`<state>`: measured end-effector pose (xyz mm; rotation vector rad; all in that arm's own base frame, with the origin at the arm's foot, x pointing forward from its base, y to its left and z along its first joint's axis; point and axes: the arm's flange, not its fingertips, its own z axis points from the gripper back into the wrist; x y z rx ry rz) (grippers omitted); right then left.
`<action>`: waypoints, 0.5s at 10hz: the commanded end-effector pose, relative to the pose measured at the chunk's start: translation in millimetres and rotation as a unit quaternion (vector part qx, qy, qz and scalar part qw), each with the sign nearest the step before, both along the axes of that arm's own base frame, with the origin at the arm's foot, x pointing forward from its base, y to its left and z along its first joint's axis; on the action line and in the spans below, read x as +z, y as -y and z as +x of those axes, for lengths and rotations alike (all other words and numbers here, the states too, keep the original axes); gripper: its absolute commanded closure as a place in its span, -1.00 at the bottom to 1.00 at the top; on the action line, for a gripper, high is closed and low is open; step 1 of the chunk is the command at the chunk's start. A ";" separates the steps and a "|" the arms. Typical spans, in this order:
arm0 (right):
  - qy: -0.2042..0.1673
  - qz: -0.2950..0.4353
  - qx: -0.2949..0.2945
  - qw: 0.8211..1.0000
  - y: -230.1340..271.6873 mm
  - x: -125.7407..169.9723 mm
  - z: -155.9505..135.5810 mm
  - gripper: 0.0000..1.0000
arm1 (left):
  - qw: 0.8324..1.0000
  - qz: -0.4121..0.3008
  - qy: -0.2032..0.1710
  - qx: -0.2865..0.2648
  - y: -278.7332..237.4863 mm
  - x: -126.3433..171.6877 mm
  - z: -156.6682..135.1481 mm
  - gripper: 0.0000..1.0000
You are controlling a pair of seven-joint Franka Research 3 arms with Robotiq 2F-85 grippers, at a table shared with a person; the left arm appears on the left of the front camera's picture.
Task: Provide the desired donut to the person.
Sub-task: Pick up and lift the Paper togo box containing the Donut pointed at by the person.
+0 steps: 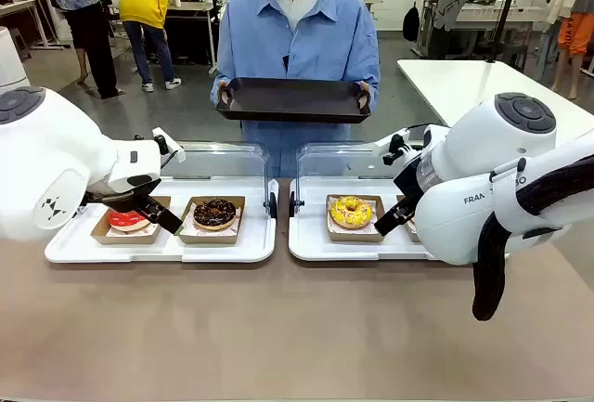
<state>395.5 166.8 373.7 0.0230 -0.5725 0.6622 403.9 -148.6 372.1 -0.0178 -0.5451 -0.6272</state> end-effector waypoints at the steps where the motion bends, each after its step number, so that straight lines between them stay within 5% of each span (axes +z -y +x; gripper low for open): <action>1: 0.000 0.000 0.000 1.000 0.0 0.0 0.0 -1.00 | 1.000 0.000 0.000 0.000 0.1 -0.1 -0.1 -1.00; 5: 0.000 0.000 0.000 1.000 0.0 0.0 0.0 -1.00 | 1.000 0.000 0.000 0.000 0.1 -0.1 -0.1 -1.00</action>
